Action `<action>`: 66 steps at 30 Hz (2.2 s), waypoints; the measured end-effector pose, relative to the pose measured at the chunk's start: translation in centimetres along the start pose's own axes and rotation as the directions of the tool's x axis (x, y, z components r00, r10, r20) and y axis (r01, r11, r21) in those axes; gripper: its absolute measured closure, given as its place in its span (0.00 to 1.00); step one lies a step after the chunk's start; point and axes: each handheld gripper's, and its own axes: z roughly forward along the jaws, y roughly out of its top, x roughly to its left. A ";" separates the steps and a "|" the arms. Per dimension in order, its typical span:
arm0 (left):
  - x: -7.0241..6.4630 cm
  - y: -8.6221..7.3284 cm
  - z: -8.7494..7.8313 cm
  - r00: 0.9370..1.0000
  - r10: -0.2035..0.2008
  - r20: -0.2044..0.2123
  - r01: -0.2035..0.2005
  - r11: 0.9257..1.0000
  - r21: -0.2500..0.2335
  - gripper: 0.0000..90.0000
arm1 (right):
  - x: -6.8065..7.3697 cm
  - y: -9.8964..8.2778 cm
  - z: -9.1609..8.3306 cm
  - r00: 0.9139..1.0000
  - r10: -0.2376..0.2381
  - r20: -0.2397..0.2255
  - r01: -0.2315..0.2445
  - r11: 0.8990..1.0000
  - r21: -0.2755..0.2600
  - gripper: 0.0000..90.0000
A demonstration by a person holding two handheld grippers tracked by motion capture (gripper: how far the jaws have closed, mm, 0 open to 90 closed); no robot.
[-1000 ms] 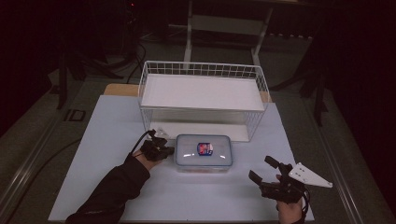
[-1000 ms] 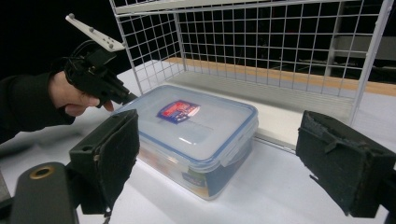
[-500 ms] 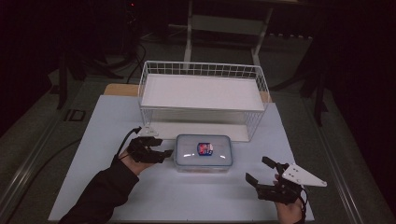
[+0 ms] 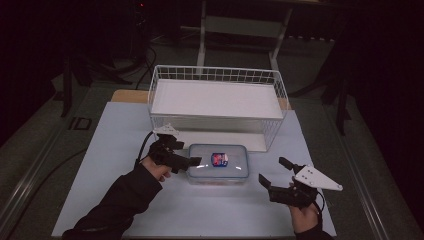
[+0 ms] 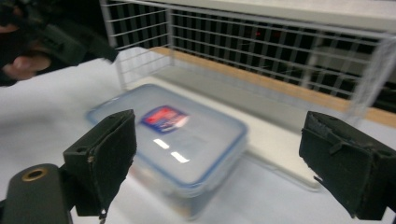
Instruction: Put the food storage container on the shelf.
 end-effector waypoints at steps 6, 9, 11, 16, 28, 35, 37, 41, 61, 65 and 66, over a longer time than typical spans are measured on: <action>2.5 -1.2 1.2 0.990 -0.141 0.017 0.140 0.988 0.059 0.02 | -0.8 0.3 1.4 0.990 0.104 -0.093 -0.098 0.993 0.065 0.16; 3.3 -1.5 1.3 0.983 -0.182 0.030 0.179 0.981 0.072 0.04 | -0.8 0.5 2.0 0.988 0.105 -0.109 -0.097 0.992 0.078 0.15; 4.5 -1.9 1.5 0.963 -0.263 0.052 0.257 0.962 0.095 0.06 | -0.5 0.7 3.0 0.983 0.114 -0.145 -0.098 0.989 0.112 0.14; 5.9 -2.5 2.3 0.924 -0.375 0.073 0.359 0.918 0.167 0.13 | -0.1 0.7 4.5 0.979 0.104 -0.174 -0.075 0.984 0.164 0.12; 6.8 -3.2 3.4 0.872 -0.448 0.197 0.392 0.880 0.267 0.49 | -1.5 -1.0 6.1 0.948 0.258 -0.186 -0.195 0.934 0.299 0.16; 6.0 -3.3 2.4 0.893 -0.392 0.223 0.338 0.909 0.243 0.60 | -3.5 -2.1 6.9 0.903 0.399 -0.161 -0.320 0.873 0.369 0.17; 5.6 -3.3 2.1 0.904 -0.362 0.228 0.309 0.921 0.240 0.61 | -4.0 -2.4 7.1 0.884 0.437 -0.167 -0.353 0.857 0.376 0.17; 5.1 -3.5 1.8 0.920 -0.315 0.234 0.266 0.938 0.221 0.63 | -4.2 -2.8 7.6 0.869 0.464 -0.172 -0.371 0.841 0.395 0.19; 3.8 -4.5 1.0 0.948 -0.214 0.237 0.177 0.969 0.170 0.65 | -4.1 -3.9 8.2 0.797 0.560 -0.226 -0.418 0.782 0.462 0.49; 3.0 -4.6 0.7 0.961 -0.177 0.213 0.150 0.979 0.139 0.65 | -4.1 -4.0 7.9 0.786 0.575 -0.227 -0.433 0.774 0.462 0.51; 2.9 -4.6 0.6 0.961 -0.177 0.212 0.152 0.980 0.129 0.65 | -4.1 -3.9 7.8 0.786 0.575 -0.230 -0.432 0.775 0.461 0.52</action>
